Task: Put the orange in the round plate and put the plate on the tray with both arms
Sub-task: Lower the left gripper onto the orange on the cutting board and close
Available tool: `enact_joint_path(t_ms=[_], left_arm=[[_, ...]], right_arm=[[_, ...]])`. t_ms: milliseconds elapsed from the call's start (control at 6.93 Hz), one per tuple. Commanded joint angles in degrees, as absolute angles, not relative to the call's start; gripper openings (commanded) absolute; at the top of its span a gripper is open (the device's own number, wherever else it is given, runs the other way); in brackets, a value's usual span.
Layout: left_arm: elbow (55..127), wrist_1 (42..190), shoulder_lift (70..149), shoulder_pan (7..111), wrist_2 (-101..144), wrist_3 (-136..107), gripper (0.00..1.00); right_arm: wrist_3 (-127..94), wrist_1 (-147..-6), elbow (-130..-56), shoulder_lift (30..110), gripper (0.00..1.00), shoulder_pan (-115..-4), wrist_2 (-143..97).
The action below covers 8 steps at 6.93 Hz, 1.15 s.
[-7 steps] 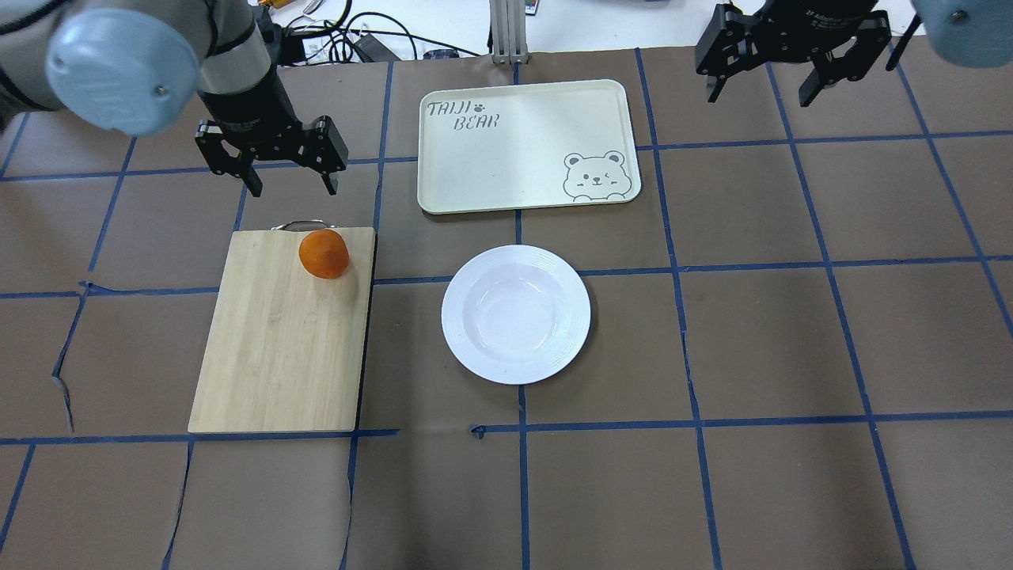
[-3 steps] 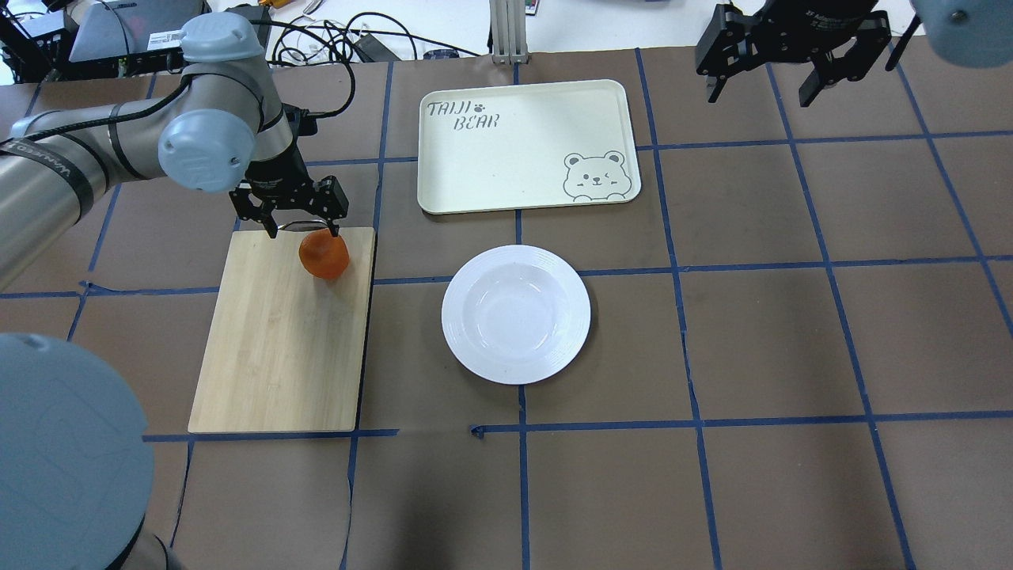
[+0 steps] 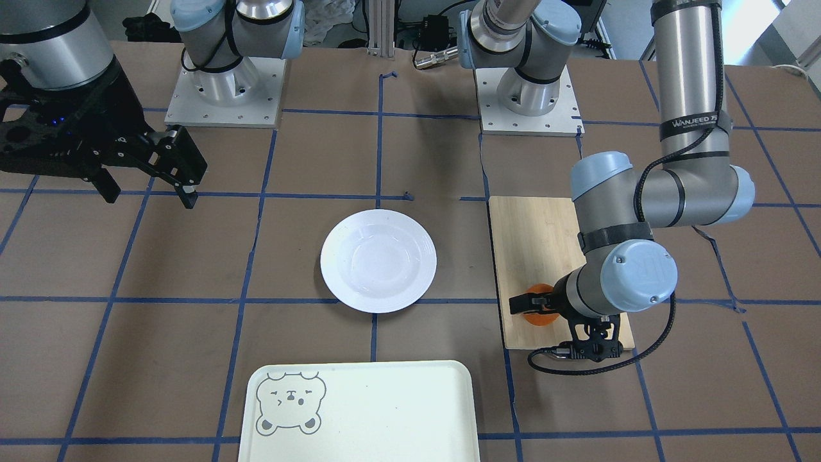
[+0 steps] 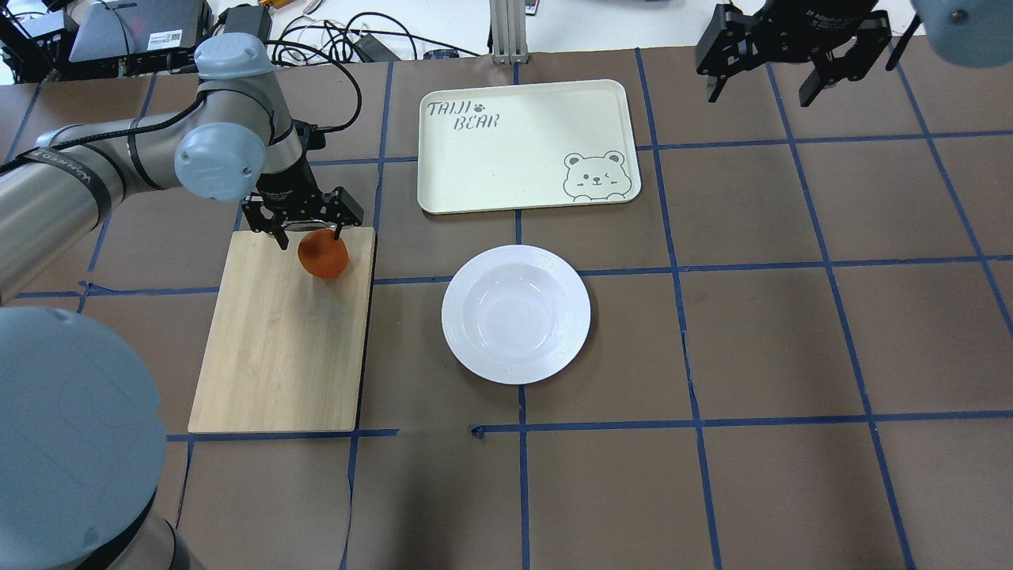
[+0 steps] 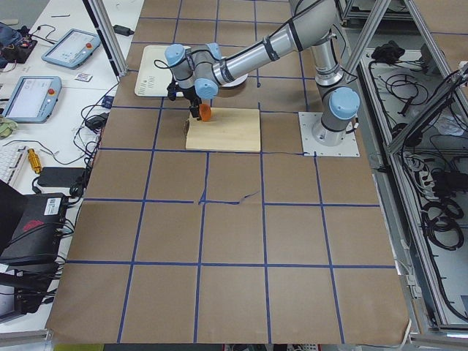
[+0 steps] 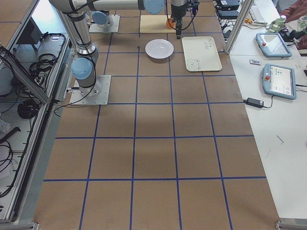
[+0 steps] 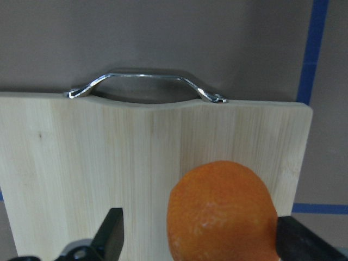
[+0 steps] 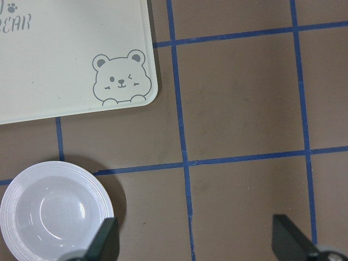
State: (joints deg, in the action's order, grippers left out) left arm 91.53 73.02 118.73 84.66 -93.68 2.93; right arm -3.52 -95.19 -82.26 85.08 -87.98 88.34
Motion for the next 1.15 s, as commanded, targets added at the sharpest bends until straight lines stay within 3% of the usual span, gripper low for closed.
enact_joint_path(t_ms=[0,433,577,722,866,1010], left_arm=[[91.75,73.04,118.83,84.99,-89.60,2.38,0.94],[94.74,70.59,118.83,85.08,-89.91,2.46,0.94],[94.66,70.58,118.92,85.08,-90.09,2.90,0.75],[94.40,70.66,118.83,85.08,-90.17,2.99,0.22],[94.31,70.58,118.22,85.08,-90.26,2.99,0.00],[94.31,70.92,116.39,85.95,-90.18,2.73,0.00]], right_arm=[[-3.60,-95.19,-82.27,85.08,1.00,-87.98,88.42],[-3.60,-95.19,-82.27,85.08,1.00,-87.98,88.33],[-3.60,-95.19,-82.27,85.08,1.00,-87.98,88.42],[-3.60,-95.19,-82.27,85.08,1.00,-87.98,88.33],[-3.60,-95.19,-82.27,85.08,1.00,-87.98,88.42],[-3.60,-95.19,-82.27,84.99,1.00,-87.98,88.33]])
